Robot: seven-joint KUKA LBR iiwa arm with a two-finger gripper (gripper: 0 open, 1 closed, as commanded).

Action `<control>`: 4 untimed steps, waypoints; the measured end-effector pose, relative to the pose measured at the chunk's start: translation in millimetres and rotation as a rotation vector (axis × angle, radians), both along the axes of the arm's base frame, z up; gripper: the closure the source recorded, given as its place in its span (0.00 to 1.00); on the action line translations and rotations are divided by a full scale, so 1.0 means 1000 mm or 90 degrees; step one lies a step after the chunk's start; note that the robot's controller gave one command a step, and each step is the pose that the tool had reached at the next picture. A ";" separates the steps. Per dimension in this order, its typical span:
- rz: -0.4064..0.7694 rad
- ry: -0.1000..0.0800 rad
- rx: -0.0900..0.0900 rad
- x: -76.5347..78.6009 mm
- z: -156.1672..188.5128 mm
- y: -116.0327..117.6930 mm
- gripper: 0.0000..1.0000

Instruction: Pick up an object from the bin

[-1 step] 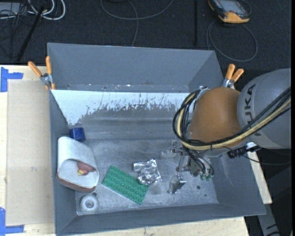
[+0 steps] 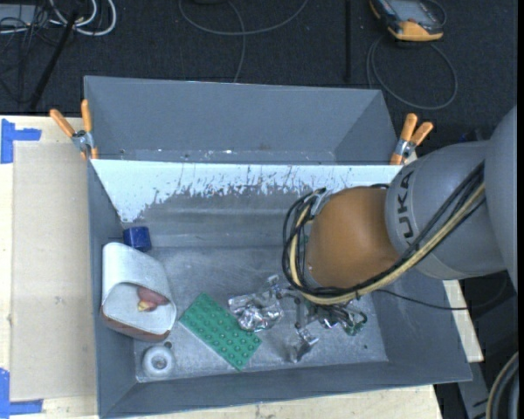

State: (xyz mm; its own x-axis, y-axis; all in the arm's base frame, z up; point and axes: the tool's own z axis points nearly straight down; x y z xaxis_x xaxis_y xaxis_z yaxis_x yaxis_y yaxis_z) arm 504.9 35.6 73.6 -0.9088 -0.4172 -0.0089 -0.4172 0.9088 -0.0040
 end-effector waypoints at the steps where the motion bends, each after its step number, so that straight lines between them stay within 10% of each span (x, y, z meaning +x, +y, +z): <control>1: 0.226 0.007 0.000 -0.030 0.026 0.043 0.00; 2: 0.489 0.006 -0.002 -0.032 0.026 0.024 0.00; 4: 0.826 0.008 -0.007 -0.003 -0.001 0.056 0.00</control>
Offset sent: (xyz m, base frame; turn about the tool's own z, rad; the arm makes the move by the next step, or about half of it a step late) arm -0.0298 0.0413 0.0264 -0.3542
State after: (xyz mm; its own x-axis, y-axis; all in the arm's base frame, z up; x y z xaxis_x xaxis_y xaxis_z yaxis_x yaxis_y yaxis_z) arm 501.5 91.4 72.5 0.1561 -0.9877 0.0051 -0.9877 -0.1561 0.0017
